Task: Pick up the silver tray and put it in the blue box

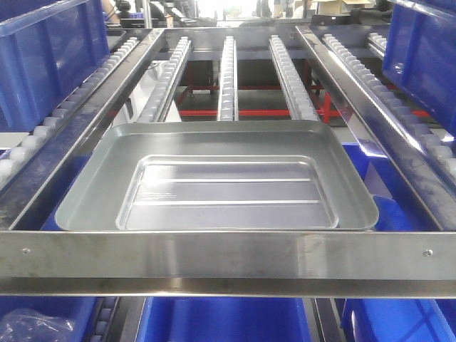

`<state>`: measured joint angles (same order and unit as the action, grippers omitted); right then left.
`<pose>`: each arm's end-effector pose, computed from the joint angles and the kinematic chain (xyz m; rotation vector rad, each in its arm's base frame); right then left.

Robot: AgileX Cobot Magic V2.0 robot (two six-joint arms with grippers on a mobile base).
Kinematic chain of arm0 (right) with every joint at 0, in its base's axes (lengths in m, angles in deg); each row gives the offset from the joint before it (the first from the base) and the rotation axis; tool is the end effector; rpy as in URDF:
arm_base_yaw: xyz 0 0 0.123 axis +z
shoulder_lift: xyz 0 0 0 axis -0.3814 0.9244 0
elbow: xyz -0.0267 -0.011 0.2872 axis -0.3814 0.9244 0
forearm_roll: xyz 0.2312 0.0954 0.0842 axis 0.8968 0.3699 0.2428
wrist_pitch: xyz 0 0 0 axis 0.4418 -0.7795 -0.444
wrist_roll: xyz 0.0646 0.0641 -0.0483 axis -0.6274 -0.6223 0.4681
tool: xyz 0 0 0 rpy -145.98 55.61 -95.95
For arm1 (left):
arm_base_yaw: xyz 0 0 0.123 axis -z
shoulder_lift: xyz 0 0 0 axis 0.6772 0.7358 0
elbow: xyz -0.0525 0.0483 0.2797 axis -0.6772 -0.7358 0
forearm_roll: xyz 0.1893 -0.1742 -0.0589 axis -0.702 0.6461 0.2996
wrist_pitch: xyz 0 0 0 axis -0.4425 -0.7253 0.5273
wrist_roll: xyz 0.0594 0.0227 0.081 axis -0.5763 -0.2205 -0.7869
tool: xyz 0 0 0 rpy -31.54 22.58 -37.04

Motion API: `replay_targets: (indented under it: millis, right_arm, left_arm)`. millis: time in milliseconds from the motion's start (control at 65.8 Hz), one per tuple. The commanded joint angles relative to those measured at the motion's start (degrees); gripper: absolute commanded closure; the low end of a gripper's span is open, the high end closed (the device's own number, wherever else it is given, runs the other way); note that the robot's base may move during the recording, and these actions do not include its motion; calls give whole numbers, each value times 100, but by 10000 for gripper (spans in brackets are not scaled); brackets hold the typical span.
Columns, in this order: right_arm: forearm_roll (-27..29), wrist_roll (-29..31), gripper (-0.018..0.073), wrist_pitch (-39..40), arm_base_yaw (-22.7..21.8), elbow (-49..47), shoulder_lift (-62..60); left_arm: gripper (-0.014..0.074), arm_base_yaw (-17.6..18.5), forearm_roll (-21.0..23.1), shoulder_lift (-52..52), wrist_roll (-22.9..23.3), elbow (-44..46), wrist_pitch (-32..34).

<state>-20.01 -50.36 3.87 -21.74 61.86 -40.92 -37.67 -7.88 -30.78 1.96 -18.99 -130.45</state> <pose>0.1195 0.0103 0.2317 0.0432 2.4443 0.1460 0.1264 -0.0409 0.2524 -0.0496 2.3650 -0.5106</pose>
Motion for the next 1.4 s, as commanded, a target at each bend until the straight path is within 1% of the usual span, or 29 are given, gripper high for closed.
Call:
replay_targets:
  millis: [0,30,76,122,182,243,289,319,426,487,547,623,669,760,821,882,988,1095,1201,1262,1384]
  right_arm:
    - [123,1,511,382,7,-207,158]
    - [136,-30,511,382,7,-207,225]
    - [136,-76,510,370,7,-207,353]
    - [136,-155,502,365,7,-214,534]
    - [136,-283,502,354,7,-288,779]
    - [136,-303,502,294,7,-462,1012]
    - [136,-303,502,223,17,-664,1231]
    - [112,-303,502,212,56,-812,1373]
    - [83,-382,500,422,307,-1265,1909]
    - [21,-700,500,627,502,-1480,2271]
    - [-189,-1232,499,894,702,-1662,2637]
    - [-546,-1964,499,1047,972,-1908,3035]
    - [-801,-2322,499,1032,1155,-2075,3290]
    - [-1209,-2834,499,968,1553,-2414,3753]
    - [-1406,-3139,499,899,1789,-2676,4069]
    - [-1484,-3342,499,730,1933,-2985,4398]
    - [-1484,-3382,499,360,2145,-3558,4996]
    - [-1468,-3382,499,404,2287,-4070,5441]
    - [-1341,-3374,501,397,2333,-4465,5774]
    - [-1259,-3304,501,388,2333,-4556,5897]
    - [-1136,-3037,501,469,2333,-4565,5998]
  left_arm:
    - [582,41,476,176,14,204,381]
    - [582,41,586,267,14,191,633]
    - [582,41,611,391,14,203,814]
    - [582,41,611,572,14,254,828]
    - [587,49,623,835,14,332,688]
    - [602,126,500,1168,14,439,633]
    - [603,219,268,1414,14,554,684]
    - [603,308,46,1570,136,656,775]
    - [603,781,-937,2147,909,1036,1201]
    - [603,1164,-1493,2532,1483,1296,1371]
    - [603,1526,-1824,2888,1896,1543,1455]
    - [603,1993,-2066,3367,2278,1942,1441]
    - [603,2178,-2125,3636,2455,2165,1415]
    - [603,2412,-2260,4088,2703,2567,1346]
    - [603,2483,-2357,4363,2938,2808,1319]
    - [603,2508,-2503,4609,3205,3002,1251]
    - [603,2508,-3002,4944,3849,3291,1239]
    - [603,2556,-3475,5208,4078,3560,1047]
    - [603,2778,-3981,5460,4370,3873,751]
    - [603,2910,-4107,5624,4426,4057,604]
    - [603,3074,-4052,5870,4426,4424,364]
